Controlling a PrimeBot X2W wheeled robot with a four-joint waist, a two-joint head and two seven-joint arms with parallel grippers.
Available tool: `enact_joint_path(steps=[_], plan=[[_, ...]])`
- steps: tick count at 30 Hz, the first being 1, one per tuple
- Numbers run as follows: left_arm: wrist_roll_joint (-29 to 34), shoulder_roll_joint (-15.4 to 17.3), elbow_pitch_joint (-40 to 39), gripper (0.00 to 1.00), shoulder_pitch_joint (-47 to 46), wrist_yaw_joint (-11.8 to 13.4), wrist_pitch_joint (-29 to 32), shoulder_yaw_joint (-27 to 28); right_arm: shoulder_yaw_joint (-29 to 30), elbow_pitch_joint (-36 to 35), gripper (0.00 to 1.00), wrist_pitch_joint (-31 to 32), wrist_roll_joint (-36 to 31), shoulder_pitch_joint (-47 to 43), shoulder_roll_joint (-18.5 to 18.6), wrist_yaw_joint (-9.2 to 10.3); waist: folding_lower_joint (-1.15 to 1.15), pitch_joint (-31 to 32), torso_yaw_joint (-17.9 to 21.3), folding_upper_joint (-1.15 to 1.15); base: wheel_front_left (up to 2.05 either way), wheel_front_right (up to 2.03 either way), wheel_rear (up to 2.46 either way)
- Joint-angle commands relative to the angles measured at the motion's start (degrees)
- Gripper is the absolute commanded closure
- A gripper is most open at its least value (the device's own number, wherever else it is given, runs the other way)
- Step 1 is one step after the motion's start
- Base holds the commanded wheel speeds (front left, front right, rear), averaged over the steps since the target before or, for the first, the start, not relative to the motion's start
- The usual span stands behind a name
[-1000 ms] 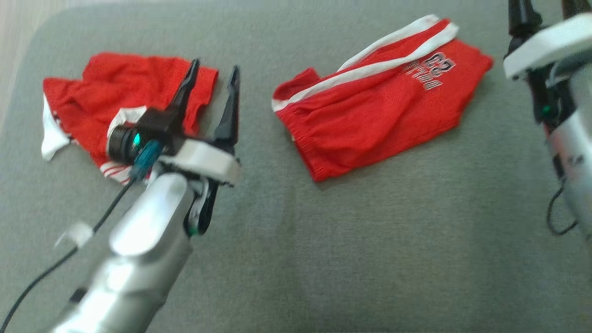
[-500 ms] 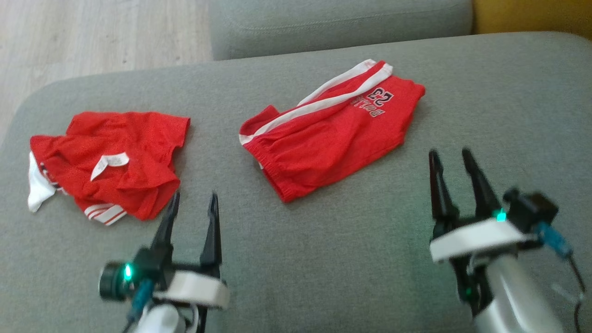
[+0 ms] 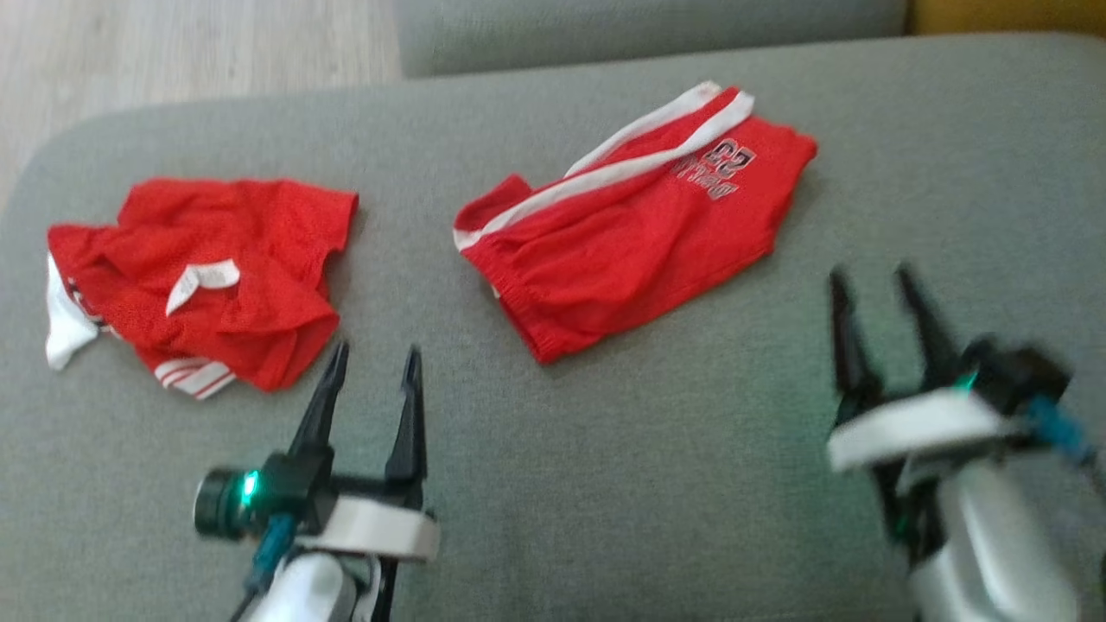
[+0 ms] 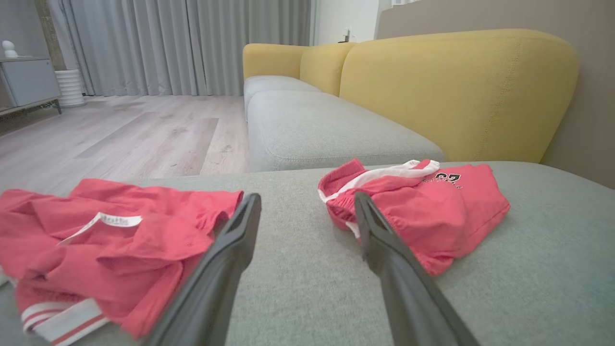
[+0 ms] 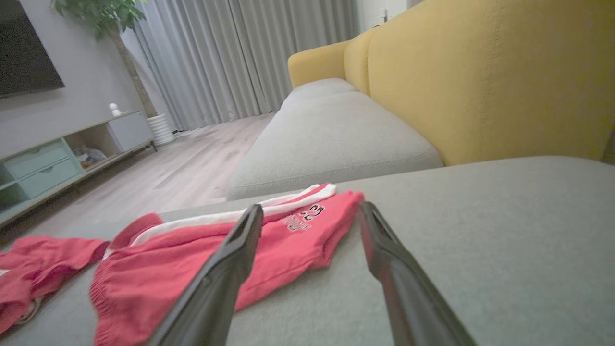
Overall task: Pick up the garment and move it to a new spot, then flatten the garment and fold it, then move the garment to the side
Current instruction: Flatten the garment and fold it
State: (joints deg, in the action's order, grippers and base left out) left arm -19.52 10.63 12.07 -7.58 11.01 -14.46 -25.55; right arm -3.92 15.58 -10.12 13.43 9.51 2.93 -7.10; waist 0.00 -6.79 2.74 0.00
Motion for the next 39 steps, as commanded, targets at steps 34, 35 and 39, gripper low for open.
enact_joint_path(steps=[34, 35, 39], plan=[[5.25, -3.90, -3.27, 0.00, -14.20, -4.94, -0.53, 6.22, 5.42, 48.59, 1.00, 25.10, -2.01, 48.39, 8.80, -0.39, 0.00, -18.04, -11.09, 0.00, 0.00, 0.00, 0.00], [5.34, -3.92, -3.23, 0.00, -14.24, -4.96, -0.53, 6.42, 4.69, 48.73, 1.00, 25.18, -1.20, 48.40, 8.96, -0.39, 0.00, -17.96, -10.86, 0.00, 0.00, 0.00, 0.00], [5.70, -3.98, -3.21, 0.00, -14.19, -5.13, -0.53, 7.03, 2.37, 47.99, 1.00, 23.36, 1.55, 48.75, 10.77, -0.39, 0.00, -17.43, -9.64, 0.00, 0.00, 0.00, 0.00]])
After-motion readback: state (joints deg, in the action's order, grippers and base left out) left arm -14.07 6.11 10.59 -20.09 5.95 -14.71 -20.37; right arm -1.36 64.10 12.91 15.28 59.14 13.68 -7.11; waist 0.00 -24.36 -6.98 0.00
